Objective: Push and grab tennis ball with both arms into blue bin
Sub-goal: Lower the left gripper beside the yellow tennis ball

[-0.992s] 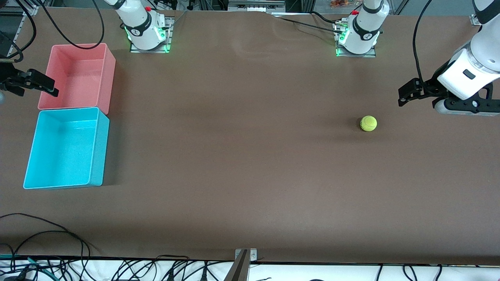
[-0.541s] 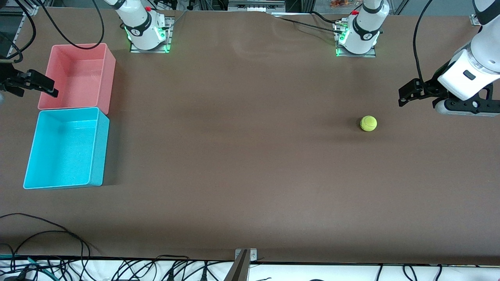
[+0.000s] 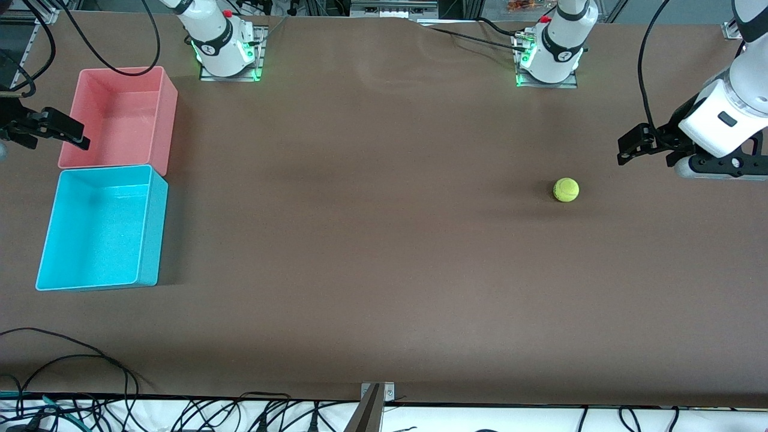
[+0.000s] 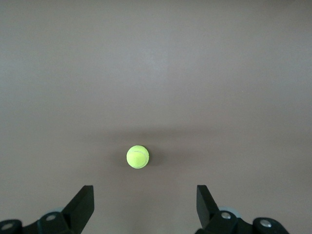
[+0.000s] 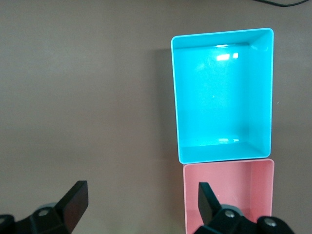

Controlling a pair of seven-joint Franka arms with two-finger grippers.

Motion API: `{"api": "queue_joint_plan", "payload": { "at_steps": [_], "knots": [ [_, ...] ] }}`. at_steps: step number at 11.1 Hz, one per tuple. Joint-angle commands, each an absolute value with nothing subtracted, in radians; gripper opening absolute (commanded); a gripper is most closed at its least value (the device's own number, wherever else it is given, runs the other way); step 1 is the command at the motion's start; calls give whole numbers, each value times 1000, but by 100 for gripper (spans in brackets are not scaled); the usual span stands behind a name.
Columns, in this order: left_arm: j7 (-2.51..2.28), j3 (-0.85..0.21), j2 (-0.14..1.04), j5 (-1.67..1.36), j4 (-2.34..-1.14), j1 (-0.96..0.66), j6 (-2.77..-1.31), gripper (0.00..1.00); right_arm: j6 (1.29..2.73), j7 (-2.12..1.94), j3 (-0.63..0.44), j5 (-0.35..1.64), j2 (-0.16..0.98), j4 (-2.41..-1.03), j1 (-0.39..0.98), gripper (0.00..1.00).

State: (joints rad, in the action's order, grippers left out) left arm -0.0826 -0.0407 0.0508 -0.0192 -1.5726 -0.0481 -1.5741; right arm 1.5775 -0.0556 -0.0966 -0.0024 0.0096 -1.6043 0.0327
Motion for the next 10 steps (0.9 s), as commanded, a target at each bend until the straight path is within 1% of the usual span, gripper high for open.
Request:
{"api": "queue_joint_plan", "payload": {
  "at_steps": [1, 2, 5, 6, 8, 10],
  "knots": [
    [-57, -46, 44, 2, -1572, -41, -1531, 11, 1577, -55, -97, -9, 11, -1597, 34, 100],
    [-57, -46, 46, 2, -1572, -41, -1522, 0, 1577, -55, -97, -9, 11, -1595, 35, 100],
    [-35, -51, 51, 5, -1600, -43, -1523, 0, 1577, -55, -97, -9, 12, -1597, 35, 100],
    [-8, -51, 42, 5, -1650, -40, -1543, 0, 1575, -55, -97, -9, 11, -1597, 35, 100],
    [290, -46, 40, 2, -1673, 24, -1595, 0, 1580, -55, -97, -9, 12, -1598, 35, 100],
    [473, -48, 40, 5, -1698, 51, -1631, 0, 1591, -52, -97, -2, 15, -1595, 31, 100]
  ]
}}
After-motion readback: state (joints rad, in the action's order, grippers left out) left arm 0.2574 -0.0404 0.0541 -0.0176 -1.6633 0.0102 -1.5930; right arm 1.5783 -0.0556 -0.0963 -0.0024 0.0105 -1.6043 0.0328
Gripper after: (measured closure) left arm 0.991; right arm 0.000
